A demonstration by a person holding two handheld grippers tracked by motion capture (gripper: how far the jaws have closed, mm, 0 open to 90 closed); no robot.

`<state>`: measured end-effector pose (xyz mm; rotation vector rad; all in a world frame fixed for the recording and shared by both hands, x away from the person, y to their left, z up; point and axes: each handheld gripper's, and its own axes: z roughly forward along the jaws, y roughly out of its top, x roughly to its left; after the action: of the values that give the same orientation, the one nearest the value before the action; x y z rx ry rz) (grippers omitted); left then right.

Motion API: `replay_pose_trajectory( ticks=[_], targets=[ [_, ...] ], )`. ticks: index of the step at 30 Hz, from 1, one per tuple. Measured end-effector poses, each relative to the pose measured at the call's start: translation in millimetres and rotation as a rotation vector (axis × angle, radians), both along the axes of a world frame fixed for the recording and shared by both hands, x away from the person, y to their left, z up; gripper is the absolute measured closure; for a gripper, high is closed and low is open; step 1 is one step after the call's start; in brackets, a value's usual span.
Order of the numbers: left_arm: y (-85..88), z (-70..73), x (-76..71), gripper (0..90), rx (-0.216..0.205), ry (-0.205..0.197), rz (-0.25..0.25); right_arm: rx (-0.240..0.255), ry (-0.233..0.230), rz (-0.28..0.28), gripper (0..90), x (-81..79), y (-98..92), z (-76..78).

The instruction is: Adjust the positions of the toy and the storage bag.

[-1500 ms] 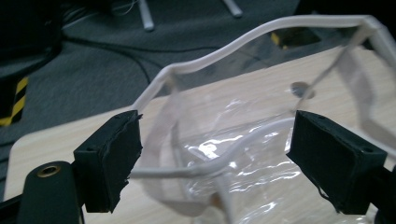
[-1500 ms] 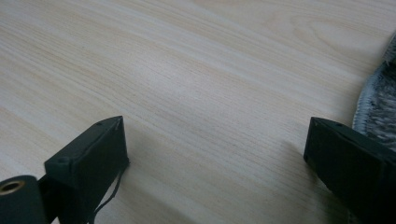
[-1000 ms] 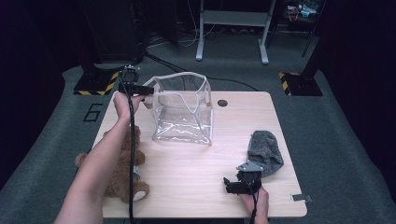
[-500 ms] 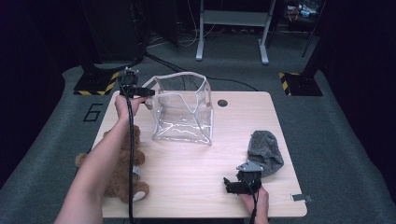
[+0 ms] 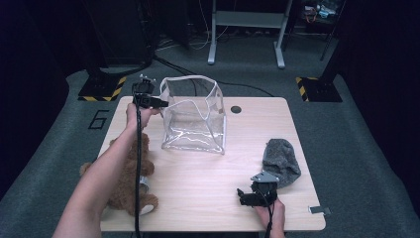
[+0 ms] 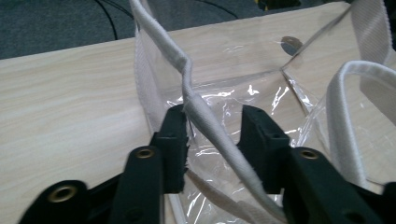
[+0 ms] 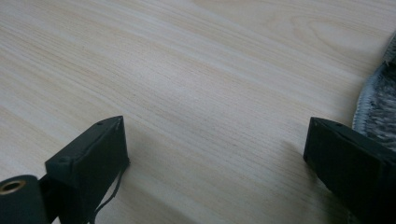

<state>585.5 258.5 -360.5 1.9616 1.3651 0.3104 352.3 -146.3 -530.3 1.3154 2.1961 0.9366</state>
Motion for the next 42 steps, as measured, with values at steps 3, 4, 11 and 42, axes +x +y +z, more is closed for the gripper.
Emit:
replay_pose_trajectory(
  ticks=[3, 4, 11, 42],
  targets=[
    [-6.3, -1.0, -2.2, 70.4, 0.001, -0.023, -0.035, 0.000, 0.000, 0.000, 5.5, 0.0, 0.0, 0.0],
    [-8.4, -1.3, -2.7, 71.6, 0.000, -0.026, -0.035, 0.000, 0.000, -0.001, 5.5, 0.0, 0.0, 0.0],
    [-20.0, -0.5, -5.2, 75.0, 0.005, -0.042, -0.061, 0.000, -0.001, 0.000, 5.6, 0.0, 0.0, 0.0],
    [-68.0, 0.6, -30.2, 77.5, -0.019, -0.065, -0.215, 0.006, 0.006, -0.002, 5.7, 0.2, 0.2, 0.2]
  ],
)
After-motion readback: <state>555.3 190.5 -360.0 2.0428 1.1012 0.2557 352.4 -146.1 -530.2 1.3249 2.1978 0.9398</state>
